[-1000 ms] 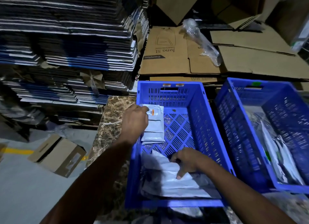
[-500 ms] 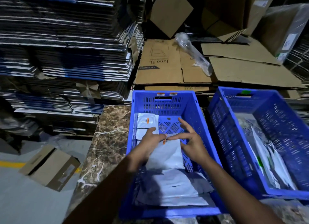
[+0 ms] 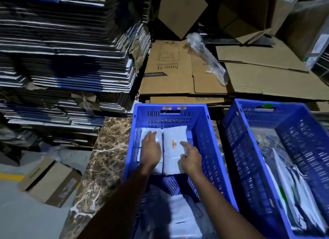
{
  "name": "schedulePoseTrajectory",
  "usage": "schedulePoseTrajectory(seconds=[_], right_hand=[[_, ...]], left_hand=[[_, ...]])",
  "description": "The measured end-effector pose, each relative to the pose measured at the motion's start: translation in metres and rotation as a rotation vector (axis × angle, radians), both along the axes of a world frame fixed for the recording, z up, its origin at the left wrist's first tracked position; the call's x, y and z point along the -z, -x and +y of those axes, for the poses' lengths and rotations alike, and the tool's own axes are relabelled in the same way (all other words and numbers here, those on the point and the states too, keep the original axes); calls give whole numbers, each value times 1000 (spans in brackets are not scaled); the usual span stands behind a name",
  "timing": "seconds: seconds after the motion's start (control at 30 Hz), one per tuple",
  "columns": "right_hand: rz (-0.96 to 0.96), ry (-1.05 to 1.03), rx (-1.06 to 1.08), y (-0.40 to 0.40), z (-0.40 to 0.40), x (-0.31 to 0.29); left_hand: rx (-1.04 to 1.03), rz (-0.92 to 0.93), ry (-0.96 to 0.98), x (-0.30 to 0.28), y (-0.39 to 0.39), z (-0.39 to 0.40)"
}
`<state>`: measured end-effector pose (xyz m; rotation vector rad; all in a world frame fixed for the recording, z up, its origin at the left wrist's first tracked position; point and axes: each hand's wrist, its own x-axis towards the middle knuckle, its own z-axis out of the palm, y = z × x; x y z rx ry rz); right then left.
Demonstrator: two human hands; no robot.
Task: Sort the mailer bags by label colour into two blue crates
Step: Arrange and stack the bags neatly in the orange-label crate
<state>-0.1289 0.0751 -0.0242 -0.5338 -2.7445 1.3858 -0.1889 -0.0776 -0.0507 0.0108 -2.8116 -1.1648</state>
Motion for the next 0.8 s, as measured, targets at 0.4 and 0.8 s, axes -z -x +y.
schedulePoseTrajectory(seconds=[0.4,0.8], right_hand=[[-80,-620,-415,73,-9,77],[-72,-627,-509,86,-3,97]], left_hand=[[189,108,410,72,3,-18],[19,29,264,83,23,-9]])
